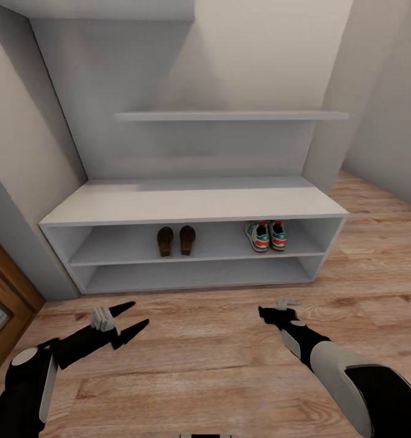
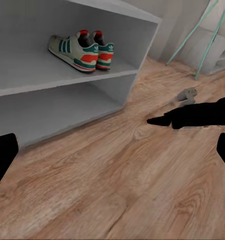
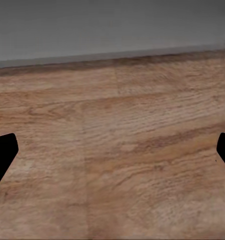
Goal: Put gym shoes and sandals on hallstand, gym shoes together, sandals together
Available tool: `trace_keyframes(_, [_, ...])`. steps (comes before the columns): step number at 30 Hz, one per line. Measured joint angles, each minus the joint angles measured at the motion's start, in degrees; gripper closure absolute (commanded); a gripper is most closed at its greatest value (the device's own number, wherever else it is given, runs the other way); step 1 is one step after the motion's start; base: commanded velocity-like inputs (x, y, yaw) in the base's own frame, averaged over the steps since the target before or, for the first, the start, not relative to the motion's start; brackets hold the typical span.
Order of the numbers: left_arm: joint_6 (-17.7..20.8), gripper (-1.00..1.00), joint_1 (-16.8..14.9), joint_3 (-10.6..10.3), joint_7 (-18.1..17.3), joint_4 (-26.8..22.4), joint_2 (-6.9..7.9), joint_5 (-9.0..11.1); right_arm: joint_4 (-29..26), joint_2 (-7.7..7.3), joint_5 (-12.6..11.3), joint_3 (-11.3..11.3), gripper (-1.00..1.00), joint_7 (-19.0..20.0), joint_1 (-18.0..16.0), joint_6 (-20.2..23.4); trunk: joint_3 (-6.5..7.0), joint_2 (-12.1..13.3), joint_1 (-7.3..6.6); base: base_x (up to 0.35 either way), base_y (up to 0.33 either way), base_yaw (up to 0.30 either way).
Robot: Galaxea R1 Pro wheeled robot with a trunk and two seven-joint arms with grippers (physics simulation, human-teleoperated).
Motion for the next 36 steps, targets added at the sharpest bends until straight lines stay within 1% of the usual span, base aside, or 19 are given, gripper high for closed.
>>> trace_keyframes(1, [0.00, -1.00, -0.01, 0.80, 0.00, 0.00, 0.00, -0.03, 0.01, -0.12, -0.20, 0.00, -1.00, -0.02, 0.10, -0.69, 0.00, 0.00, 0.00, 0.048, -0.313, 0.000])
trace_keyframes(3, [0.00, -1.00, 0.02, 3.11, -0.04, -0.01, -0.01, -0.07, 0.02, -0.44, -1.10, 0.00, -1.00, -0.01, 1.02, -2.31, 0.00, 0.00, 0.00, 0.027, -0.222, 0.000])
trace_keyframes(6, [0.00, -1.00, 0.10, 4.25, -0.12, -0.03, 0.00, -0.09, 0.01, -0.95, -2.43, 0.00, -1.00, 0.00, 2.09, -3.04, 0.00, 0.00, 0.00, 0.012, -0.099, 0.000])
trace_keyframes(7, [0.00, -1.00, 0.29, 4.54, -0.14, -0.04, -0.01, -0.09, 0.01, -1.37, -3.24, -0.02, -1.00, -0.01, 2.54, -3.27, 0.00, 0.00, 0.01, 0.004, -0.034, 0.000])
trace_keyframes(9, [0.00, -1.00, 1.13, 4.95, -0.22, -0.09, 0.02, -0.05, 0.01, -2.40, -5.68, -0.02, -1.00, -0.05, 3.25, -3.59, 0.00, 0.00, 0.01, 0.001, -0.010, 0.000])
trace_keyframes(10, [0.00, -1.00, 1.29, 5.00, -0.27, -0.11, 0.01, -0.03, 0.05, -2.55, -6.09, 0.00, -1.00, -0.06, 3.38, -3.63, 0.00, 0.00, 0.01, 0.001, -0.006, 0.000])
trace_keyframes(16, [0.00, -1.00, 1.44, 5.01, -0.27, -0.09, 0.00, -0.02, 0.09, -2.71, -6.53, 0.04, -1.00, -0.16, 4.17, -3.60, 0.00, 0.00, 0.01, 0.000, -0.001, 0.000])
trace_keyframes(24, [0.83, -1.00, 1.47, 4.88, -0.13, -0.06, 0.03, -0.52, 0.13, -2.70, -6.58, 0.09, -1.00, -0.35, 4.30, -3.60, 1.77, 0.10, -0.20, 0.000, 0.000, 0.000])
trace_keyframes(26, [0.98, -1.00, 1.59, 4.88, -0.11, -0.05, 0.05, -1.26, 0.14, -2.70, -6.58, 0.10, -1.00, -0.36, 4.31, -3.60, 2.20, 0.25, -0.32, 0.000, 0.000, 0.000])
trace_keyframes(28, [1.06, -1.00, 1.68, 4.90, -0.11, -0.04, 0.07, -2.45, 0.16, -2.70, -6.58, 0.10, -1.00, -0.37, 4.31, -3.60, 2.56, 1.05, -0.75, 0.000, 0.000, 0.000])
trace_keyframes(30, [1.13, -1.00, 1.77, 4.96, -0.15, -0.04, 0.07, -4.38, 0.18, -2.70, -6.58, 0.10, -1.00, -0.39, 4.36, -3.60, 2.92, 1.85, -1.19, 0.000, 0.000, 0.000])
trace_keyframes(32, [1.14, -1.00, 1.79, 5.01, -0.22, -0.04, 0.08, -4.87, 0.18, -2.70, -6.58, 0.10, -1.00, -0.39, 4.39, -3.60, 3.27, 2.65, -1.63, 0.000, 0.000, 0.000])
trace_keyframes(36, [1.13, -1.00, 1.80, 5.07, -0.23, -0.04, 0.10, -5.03, 0.19, -2.70, -6.58, 0.10, -1.00, -0.43, 4.40, -3.60, 3.99, 4.26, -2.51, 0.000, 0.000, 0.000])
